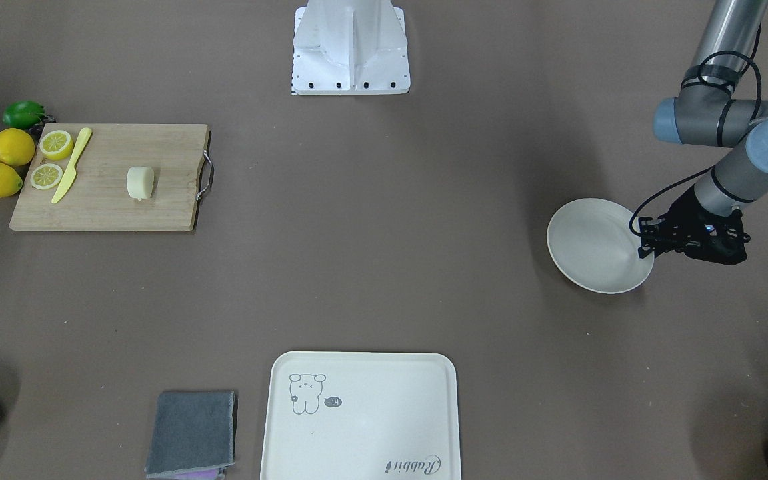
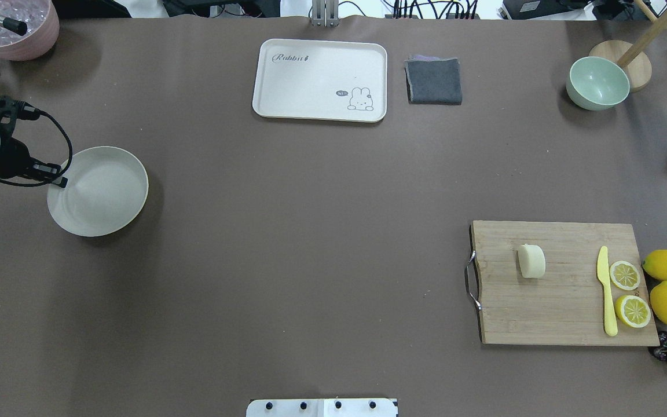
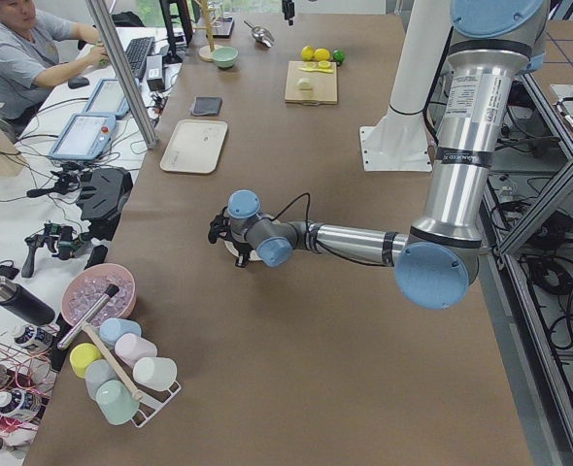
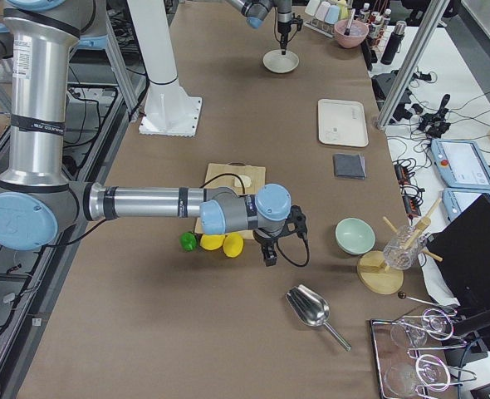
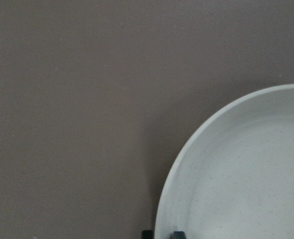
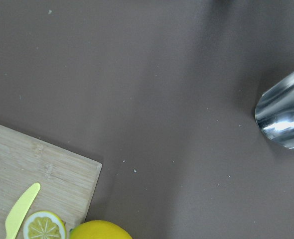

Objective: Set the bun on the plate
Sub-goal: 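Reach the left gripper to the rim of the white plate, then slide the white plate centreward with left gripper while right gripper reaches the bun, then grasp the pale bun on the cutting board with the right gripper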

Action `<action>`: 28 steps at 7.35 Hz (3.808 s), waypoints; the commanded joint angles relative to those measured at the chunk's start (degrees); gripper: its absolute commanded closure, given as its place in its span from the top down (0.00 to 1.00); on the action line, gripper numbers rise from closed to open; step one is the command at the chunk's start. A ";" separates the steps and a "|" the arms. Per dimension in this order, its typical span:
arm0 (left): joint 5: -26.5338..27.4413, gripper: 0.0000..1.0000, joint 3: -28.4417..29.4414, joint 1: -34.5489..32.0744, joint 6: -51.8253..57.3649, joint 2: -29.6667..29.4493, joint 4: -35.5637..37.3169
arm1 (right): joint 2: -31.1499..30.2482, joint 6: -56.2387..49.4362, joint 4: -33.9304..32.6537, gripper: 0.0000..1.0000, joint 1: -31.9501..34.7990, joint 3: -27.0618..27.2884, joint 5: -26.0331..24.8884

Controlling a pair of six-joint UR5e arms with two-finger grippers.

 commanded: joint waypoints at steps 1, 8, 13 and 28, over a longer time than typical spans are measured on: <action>-3.22 0.00 -8.75 -0.78 -10.32 -0.40 1.58 | 1.53 2.93 0.04 0.99 -1.25 0.54 -0.35; 21.88 0.00 -16.73 29.77 -42.83 -20.35 17.84 | 16.13 43.97 4.43 0.99 -27.93 9.75 -10.68; 22.62 0.04 -5.81 30.07 -45.55 -25.71 12.39 | 11.32 44.71 4.43 0.99 -34.56 7.40 -12.04; 23.24 0.93 -14.99 22.98 -40.24 -16.11 12.40 | 22.67 55.76 4.80 0.14 -40.89 8.02 -15.29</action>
